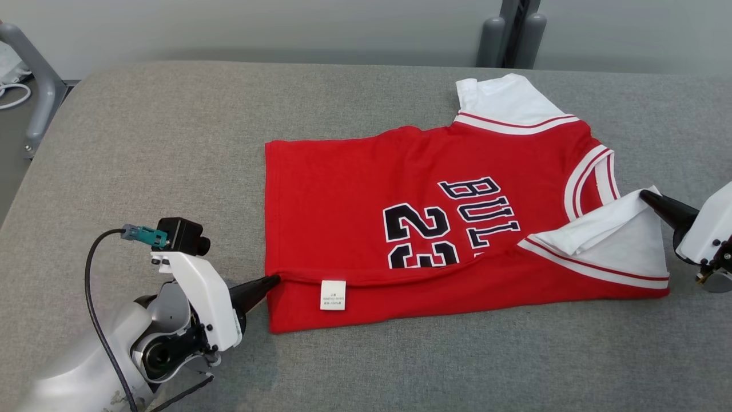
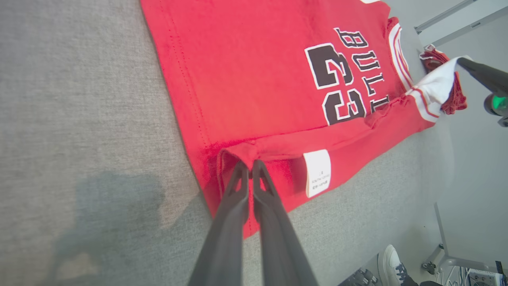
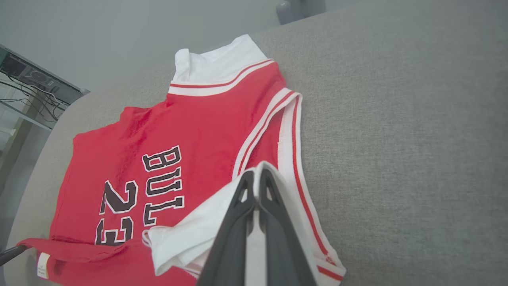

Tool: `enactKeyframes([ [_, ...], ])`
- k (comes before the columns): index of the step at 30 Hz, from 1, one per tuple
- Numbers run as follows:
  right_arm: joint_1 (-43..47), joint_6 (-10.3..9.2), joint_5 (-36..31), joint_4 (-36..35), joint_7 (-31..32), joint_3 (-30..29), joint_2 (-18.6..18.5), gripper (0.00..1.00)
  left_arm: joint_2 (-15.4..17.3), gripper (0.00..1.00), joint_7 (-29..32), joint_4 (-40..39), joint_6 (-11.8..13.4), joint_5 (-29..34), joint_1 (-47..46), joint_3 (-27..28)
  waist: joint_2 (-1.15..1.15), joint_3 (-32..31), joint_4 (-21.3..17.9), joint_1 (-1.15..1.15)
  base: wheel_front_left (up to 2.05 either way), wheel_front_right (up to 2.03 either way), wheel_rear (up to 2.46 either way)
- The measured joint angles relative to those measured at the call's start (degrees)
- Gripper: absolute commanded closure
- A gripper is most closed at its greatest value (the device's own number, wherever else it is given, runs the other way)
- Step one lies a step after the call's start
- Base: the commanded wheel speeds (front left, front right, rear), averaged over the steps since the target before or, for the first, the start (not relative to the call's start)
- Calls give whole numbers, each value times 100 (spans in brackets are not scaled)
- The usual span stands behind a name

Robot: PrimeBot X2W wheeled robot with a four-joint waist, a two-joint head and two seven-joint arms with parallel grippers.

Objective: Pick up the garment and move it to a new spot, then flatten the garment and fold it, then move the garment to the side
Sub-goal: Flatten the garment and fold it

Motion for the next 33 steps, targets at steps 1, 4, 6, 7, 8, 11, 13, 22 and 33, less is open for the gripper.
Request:
enactKeyframes([
  [1,-23,0,-1,7,-62,15,-1,100,-16,100,-29,21,-11,-5,-19,11,0,21,8,0,0,0,0],
  [4,-86,1,-5,26,-192,63,-7,100,-70,100,-144,78,-13,-22,-77,66,0,76,35,0,0,0,0],
  [6,-98,0,1,43,-271,102,-11,100,-104,100,-237,74,-13,-22,-97,90,0,112,50,0,0,0,0],
  [7,-105,0,5,53,-293,124,-14,100,-120,100,-266,70,-14,-22,-105,94,0,129,59,0,0,0,0],
  [8,-108,0,8,60,-323,145,-18,100,-129,100,-270,59,-14,-23,-108,91,0,141,69,0,0,0,0],
  [11,-126,0,12,108,-392,225,-29,100,-127,100,-301,53,-14,-41,-110,60,0,164,91,0,0,0,0],
  [13,-158,0,24,147,-456,263,-34,100,-132,100,-318,54,-14,-42,-113,47,0,176,102,0,0,0,0],
  [22,-308,1,8,205,-884,482,-56,100,-159,100,-425,83,-30,-66,-188,-11,0,204,133,0,0,0,0],
  [33,-417,0,58,573,-1250,678,118,0,-177,0,-609,226,-31,-64,-216,-110,0,190,144,0,0,0,0],
])
